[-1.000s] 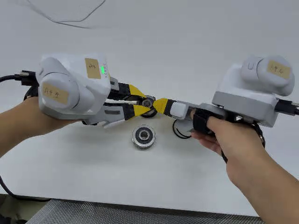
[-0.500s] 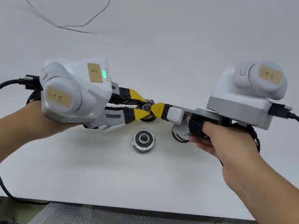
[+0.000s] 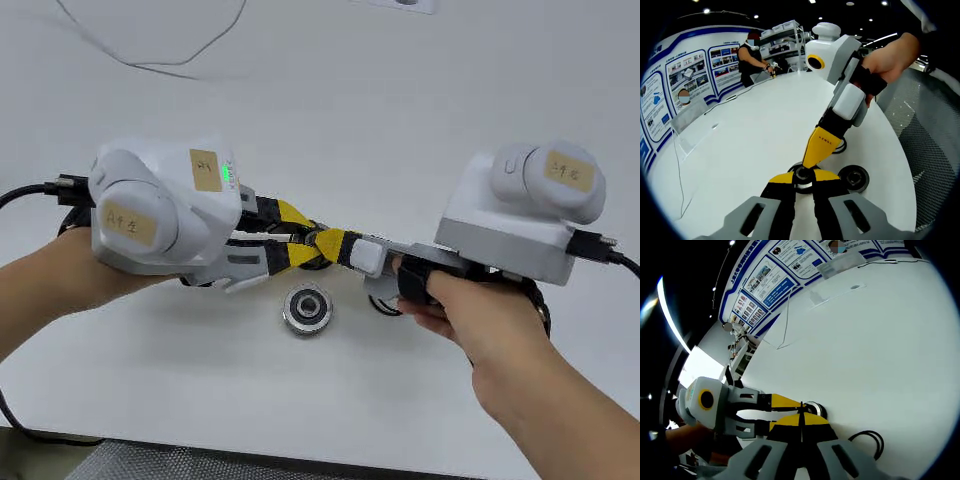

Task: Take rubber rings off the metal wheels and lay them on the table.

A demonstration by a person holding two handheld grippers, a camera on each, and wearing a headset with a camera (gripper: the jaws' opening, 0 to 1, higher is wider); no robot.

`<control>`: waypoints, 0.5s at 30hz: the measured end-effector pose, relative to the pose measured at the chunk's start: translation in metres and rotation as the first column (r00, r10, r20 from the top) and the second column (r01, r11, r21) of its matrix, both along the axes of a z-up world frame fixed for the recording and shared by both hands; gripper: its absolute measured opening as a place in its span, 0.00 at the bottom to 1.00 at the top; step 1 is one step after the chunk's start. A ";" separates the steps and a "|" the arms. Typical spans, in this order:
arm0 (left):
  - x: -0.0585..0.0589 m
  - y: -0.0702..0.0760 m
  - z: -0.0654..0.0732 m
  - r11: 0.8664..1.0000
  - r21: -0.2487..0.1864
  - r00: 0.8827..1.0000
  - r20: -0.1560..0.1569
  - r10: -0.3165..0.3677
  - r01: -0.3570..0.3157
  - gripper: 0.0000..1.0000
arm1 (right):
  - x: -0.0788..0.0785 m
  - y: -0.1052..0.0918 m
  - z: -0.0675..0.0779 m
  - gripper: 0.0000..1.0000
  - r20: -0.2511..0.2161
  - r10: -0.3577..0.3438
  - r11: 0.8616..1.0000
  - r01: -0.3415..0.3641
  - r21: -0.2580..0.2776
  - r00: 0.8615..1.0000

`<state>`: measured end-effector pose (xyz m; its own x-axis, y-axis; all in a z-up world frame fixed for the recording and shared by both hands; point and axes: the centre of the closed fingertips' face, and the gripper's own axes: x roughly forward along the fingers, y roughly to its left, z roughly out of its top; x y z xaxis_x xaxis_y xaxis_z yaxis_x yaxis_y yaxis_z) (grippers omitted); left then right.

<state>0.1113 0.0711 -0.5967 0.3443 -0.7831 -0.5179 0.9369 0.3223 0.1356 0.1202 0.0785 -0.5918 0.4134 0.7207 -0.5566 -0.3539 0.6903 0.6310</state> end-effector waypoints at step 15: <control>-0.002 0.003 0.002 0.998 -0.057 0.999 -0.041 0.022 -0.024 0.16 | 0.002 0.001 -0.001 0.01 -0.041 -0.044 0.998 0.046 0.051 0.998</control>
<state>0.1096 0.0742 -0.5944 0.3421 -0.8041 -0.4862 0.9335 0.3499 0.0783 0.1219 0.0795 -0.5931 0.4237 0.7302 -0.5360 -0.2971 0.6710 0.6793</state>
